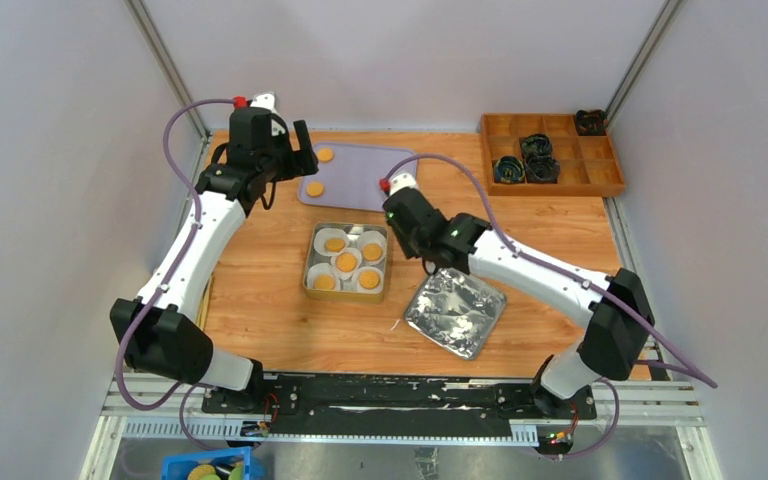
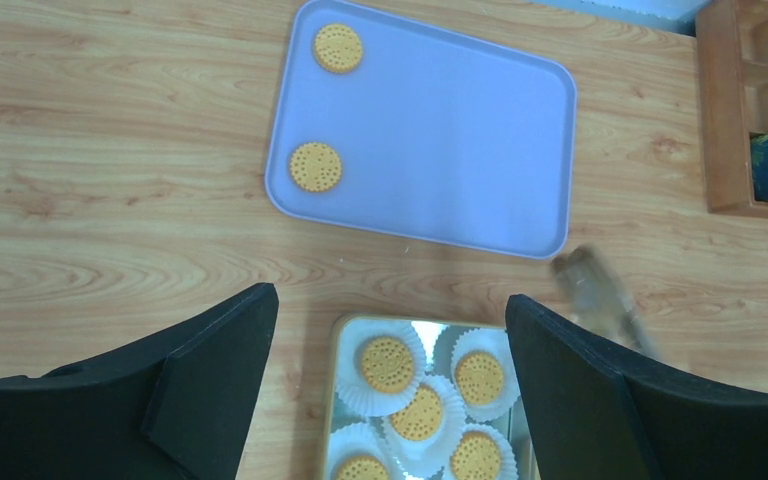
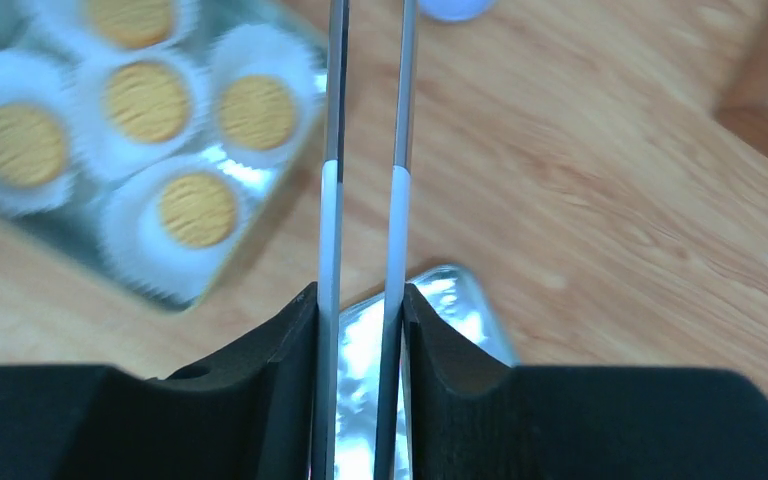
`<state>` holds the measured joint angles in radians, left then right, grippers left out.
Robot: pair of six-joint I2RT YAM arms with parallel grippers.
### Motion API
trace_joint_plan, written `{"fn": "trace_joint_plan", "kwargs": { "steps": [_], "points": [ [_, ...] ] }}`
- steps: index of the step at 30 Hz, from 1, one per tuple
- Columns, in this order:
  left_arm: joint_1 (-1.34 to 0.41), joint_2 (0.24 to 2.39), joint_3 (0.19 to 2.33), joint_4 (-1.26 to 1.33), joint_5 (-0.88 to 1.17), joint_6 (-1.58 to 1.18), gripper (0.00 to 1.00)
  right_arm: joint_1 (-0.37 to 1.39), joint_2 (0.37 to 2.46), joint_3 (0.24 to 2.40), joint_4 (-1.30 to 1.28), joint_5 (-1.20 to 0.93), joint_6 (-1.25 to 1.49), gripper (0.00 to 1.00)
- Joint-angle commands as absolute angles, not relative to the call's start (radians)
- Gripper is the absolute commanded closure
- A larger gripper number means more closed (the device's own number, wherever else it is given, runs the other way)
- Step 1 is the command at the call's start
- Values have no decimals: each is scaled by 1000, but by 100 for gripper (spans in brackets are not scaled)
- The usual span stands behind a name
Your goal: Pack the cookies
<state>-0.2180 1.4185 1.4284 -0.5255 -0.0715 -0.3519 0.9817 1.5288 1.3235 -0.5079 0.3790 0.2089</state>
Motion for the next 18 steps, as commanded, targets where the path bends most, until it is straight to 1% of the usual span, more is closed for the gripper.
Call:
{"fn": "trace_joint_plan", "kwargs": {
  "steps": [1, 3, 7, 13, 16, 18],
  "points": [
    [-212, 1441, 1415, -491, -62, -361, 10, 792, 1556, 1351, -510, 485, 236, 67],
    [-212, 1454, 1414, -480, -46, -366, 10, 701, 1606, 1373, -499, 467, 248, 66],
    [-212, 1481, 1416, -471, -20, -374, 10, 596, 1757, 1486, -492, 442, 232, 66],
    [-212, 1497, 1404, -466, -32, -359, 10, 508, 1979, 1618, -489, 351, 221, 67],
    [-212, 1506, 1405, -468, -32, -357, 11, 480, 2028, 1629, -489, 327, 231, 67],
    [-212, 1509, 1401, -469, -34, -357, 10, 467, 2042, 1619, -488, 312, 237, 65]
  ]
}}
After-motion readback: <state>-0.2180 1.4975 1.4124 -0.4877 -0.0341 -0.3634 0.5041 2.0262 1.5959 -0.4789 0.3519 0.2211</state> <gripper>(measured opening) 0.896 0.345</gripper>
